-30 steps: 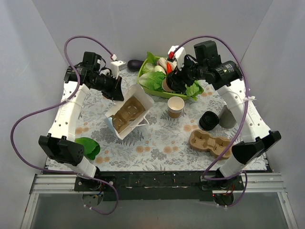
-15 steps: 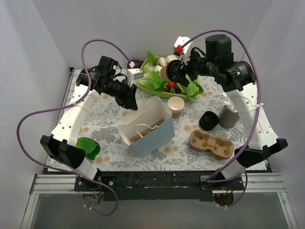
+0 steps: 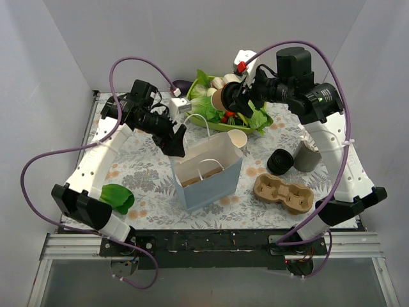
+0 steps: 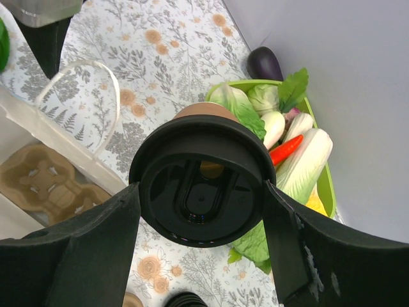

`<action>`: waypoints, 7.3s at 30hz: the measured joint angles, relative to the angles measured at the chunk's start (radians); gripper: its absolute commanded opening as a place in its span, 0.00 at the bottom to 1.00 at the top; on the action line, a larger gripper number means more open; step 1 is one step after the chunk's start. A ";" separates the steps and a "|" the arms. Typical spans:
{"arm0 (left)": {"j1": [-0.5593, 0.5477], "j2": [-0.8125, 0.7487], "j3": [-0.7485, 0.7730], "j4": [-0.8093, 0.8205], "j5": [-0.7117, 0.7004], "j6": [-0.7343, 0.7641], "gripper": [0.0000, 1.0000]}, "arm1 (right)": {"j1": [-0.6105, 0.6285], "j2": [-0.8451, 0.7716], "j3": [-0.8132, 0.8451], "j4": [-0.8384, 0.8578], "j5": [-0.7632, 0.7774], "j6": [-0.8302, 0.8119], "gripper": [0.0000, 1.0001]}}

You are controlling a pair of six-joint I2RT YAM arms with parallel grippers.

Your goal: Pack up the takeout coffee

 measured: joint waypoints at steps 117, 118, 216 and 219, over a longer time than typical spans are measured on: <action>-0.014 -0.176 -0.292 0.466 -0.157 -0.318 0.86 | 0.353 -0.113 -0.697 0.024 0.072 -0.737 0.01; -0.013 -0.176 -0.297 0.471 -0.151 -0.319 0.85 | 0.351 -0.113 -0.692 0.024 0.068 -0.728 0.01; 0.158 -0.050 -0.438 0.529 -0.129 -0.270 0.82 | 0.325 0.246 -0.479 0.018 0.162 -0.961 0.01; 0.158 -0.050 -0.440 0.530 -0.122 -0.270 0.82 | 0.324 0.267 -0.437 -0.063 0.153 -0.967 0.01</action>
